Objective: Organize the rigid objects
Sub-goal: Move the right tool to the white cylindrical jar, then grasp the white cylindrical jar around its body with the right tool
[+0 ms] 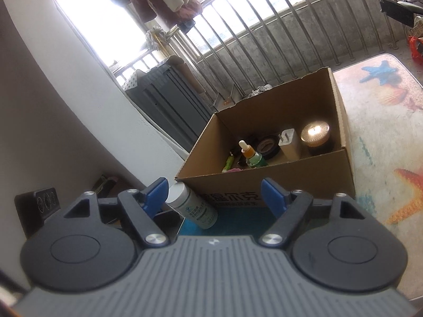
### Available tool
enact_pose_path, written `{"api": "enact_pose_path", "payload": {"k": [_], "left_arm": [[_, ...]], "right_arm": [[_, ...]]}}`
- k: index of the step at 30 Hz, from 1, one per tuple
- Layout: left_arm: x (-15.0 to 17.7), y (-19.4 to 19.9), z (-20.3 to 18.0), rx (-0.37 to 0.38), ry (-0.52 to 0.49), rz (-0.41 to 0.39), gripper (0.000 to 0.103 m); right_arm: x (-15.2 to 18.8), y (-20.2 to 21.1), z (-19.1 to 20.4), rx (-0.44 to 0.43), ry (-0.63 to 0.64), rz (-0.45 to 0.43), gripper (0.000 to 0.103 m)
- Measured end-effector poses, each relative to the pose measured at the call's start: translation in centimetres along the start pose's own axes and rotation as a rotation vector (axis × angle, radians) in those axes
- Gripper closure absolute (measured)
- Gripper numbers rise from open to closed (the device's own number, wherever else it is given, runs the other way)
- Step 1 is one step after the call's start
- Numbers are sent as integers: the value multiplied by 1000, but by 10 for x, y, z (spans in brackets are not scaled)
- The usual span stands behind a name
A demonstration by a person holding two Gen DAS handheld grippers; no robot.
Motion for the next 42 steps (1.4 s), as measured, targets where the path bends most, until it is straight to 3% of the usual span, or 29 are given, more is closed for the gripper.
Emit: {"api": "enact_pose_path", "payload": {"k": [6,15,32,42], "left_arm": [[13,11,23,-55,17,-15,6],[25,7,49,-60,71,-19,6],[34,0,69,-84,103,-20,6],[32,-5,83,-137,79,-78,7]], "right_arm": [[8,-25,29,-24,44,67,25],[17,-49,52,-24,86,120,24],[27,-82,74,-42,117,182,24],[26,-113,94,-49,164,201,23]]}}
Point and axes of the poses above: each gripper's, at about its wrist camera, not at the fingertips, and y roughly against the way its jaws point, z to its left, x to its underside, the point moved 10 cm from there along -y, roughly the way its jaws point, and after that the axes turned 15 degrees about x, right-handed, at the moved point
